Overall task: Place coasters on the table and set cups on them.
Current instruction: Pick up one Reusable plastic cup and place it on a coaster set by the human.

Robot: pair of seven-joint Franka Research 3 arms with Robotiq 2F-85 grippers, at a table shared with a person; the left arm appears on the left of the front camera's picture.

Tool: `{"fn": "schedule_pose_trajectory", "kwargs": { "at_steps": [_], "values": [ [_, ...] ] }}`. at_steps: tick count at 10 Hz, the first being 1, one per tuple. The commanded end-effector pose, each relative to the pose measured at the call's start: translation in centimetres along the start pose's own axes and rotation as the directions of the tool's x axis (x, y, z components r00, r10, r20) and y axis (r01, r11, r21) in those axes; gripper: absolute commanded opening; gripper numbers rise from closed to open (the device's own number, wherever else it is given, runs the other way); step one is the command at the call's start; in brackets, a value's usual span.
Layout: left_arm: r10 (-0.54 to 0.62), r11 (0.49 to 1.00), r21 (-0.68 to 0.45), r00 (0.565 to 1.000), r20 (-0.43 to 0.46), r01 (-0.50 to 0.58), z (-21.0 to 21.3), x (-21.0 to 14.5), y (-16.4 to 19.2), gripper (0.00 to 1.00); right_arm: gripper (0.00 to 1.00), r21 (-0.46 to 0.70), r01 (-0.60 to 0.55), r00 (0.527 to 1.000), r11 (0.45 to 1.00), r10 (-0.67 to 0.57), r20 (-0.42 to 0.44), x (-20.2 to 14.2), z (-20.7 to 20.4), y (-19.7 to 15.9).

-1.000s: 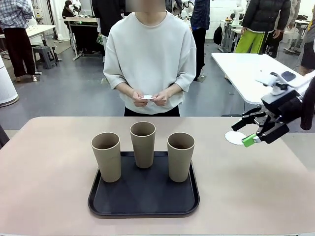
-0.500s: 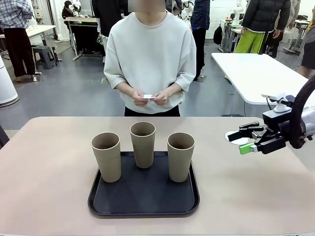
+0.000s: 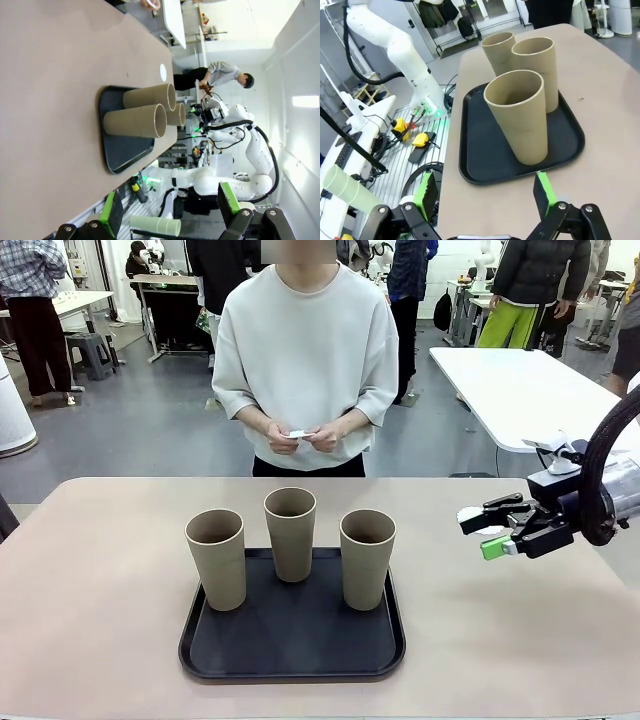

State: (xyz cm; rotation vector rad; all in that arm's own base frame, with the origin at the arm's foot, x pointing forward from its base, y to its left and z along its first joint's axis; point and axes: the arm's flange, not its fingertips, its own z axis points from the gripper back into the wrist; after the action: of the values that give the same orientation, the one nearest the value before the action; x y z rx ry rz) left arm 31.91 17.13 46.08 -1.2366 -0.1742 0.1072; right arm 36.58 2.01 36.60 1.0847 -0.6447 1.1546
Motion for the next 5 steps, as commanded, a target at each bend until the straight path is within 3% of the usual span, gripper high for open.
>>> {"fn": "schedule_pose_trajectory", "kwargs": {
  "at_steps": [1, 2, 3, 5],
  "values": [
    [-0.007, 1.000, -0.012, 1.000, 0.004, 0.007, 0.1, -0.1, -0.2, 1.00, 1.00, 0.013, -0.003, 1.000, 1.000, 0.002, 0.017, -0.2, -0.1, 0.0],
    [-0.007, 1.000, -0.012, 1.000, 0.004, 0.007, 0.1, -0.1, -0.2, 1.00, 1.00, 0.000, 0.000, 1.000, 1.000, 0.000, 0.000, 0.0, 0.0, 0.0],
    [-0.007, 1.000, -0.012, 1.000, 0.004, 0.007, 0.1, -0.1, -0.2, 1.00, 1.00, 0.016, -0.153, 0.988, 0.988, 0.152, 0.017, -0.4, -0.5, -0.1],
    [-0.007, 1.000, -0.012, 1.000, 0.004, 0.007, 0.1, -0.1, -0.2, 1.00, 1.00, -0.003, -0.334, 0.942, 0.942, 0.334, 0.034, -2.3, -2.1, -0.5]
  ]
}}
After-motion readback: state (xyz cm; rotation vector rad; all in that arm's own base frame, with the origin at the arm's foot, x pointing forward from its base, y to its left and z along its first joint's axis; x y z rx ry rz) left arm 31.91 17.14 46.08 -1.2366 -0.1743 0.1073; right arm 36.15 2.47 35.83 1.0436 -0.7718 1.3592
